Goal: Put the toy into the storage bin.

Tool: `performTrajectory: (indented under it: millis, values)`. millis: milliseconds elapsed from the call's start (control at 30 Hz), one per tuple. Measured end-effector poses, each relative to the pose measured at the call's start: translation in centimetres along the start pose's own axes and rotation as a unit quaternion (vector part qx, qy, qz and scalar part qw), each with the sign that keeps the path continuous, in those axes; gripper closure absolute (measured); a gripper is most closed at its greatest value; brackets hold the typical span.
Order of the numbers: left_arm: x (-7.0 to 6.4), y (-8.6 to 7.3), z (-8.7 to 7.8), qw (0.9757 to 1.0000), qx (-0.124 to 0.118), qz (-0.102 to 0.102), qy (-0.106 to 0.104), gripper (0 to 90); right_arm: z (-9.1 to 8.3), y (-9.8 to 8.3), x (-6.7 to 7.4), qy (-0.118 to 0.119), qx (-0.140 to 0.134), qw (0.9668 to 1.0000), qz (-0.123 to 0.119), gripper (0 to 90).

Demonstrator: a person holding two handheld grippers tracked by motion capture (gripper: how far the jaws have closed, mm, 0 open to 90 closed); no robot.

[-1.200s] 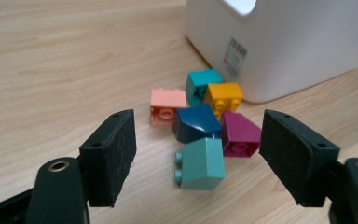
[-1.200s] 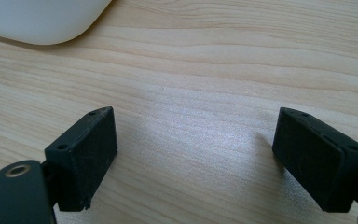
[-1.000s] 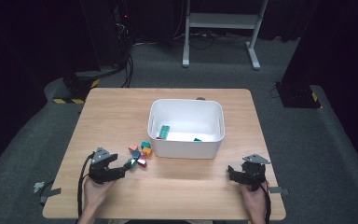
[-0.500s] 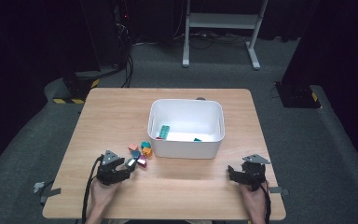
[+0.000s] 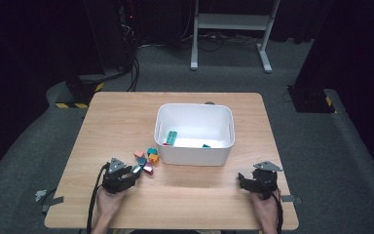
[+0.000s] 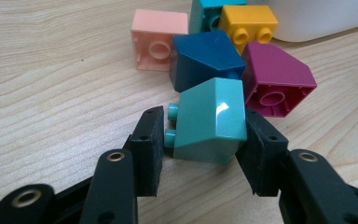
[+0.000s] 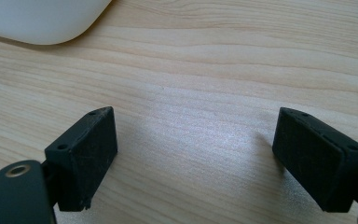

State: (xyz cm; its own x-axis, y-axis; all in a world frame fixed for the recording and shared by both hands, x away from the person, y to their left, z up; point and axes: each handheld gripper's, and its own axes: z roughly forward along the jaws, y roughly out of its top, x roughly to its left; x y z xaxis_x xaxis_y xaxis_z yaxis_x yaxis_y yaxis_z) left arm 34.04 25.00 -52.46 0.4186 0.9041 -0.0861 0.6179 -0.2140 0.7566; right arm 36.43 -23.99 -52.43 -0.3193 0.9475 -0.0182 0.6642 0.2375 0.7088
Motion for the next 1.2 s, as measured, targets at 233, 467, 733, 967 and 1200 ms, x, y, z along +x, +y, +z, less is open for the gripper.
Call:
performTrajectory:
  millis: [233,467,733,967,1200]
  values:
    - [0.1,-0.3,-0.1,1.0,-0.009,0.003,-0.001,56.2,0.0,0.0,0.0,0.0,0.0,1.0,0.0,13.5]
    - [0.0,-0.2,-0.2,1.0,-0.007,-0.001,-0.006,57.1,0.0,0.0,0.0,0.0,0.0,1.0,0.0,13.5]
    - [0.3,0.1,-1.3,0.9997,-0.014,-0.013,-0.012,57.3,0.0,0.0,0.0,0.0,0.0,1.0,0.0,13.5]
    - [0.6,0.4,-2.2,0.9994,-0.023,-0.019,-0.019,57.4,0.0,0.0,0.0,0.0,0.0,1.0,0.0,13.9]
    - [0.8,0.4,-3.2,0.9991,-0.031,-0.021,-0.021,57.4,-0.1,-0.1,0.1,-0.001,0.0,1.0,-0.001,13.8]
